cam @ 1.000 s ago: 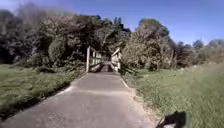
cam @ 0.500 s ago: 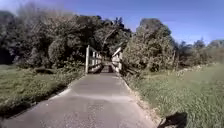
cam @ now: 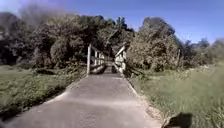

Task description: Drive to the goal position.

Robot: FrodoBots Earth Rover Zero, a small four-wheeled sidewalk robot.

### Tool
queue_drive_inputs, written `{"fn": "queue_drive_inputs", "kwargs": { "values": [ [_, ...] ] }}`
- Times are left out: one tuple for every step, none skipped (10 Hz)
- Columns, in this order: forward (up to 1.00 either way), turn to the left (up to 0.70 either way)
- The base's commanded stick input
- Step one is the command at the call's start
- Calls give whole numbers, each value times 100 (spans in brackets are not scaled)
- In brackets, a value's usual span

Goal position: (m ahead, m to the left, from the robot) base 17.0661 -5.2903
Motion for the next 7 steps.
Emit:
{"fn": "queue_drive_inputs", "kwargs": {
  "values": [
    [50,0],
    [50,0],
    [50,0],
    [50,0],
    [50,0],
    [50,0],
    [50,0]
  ]
}}
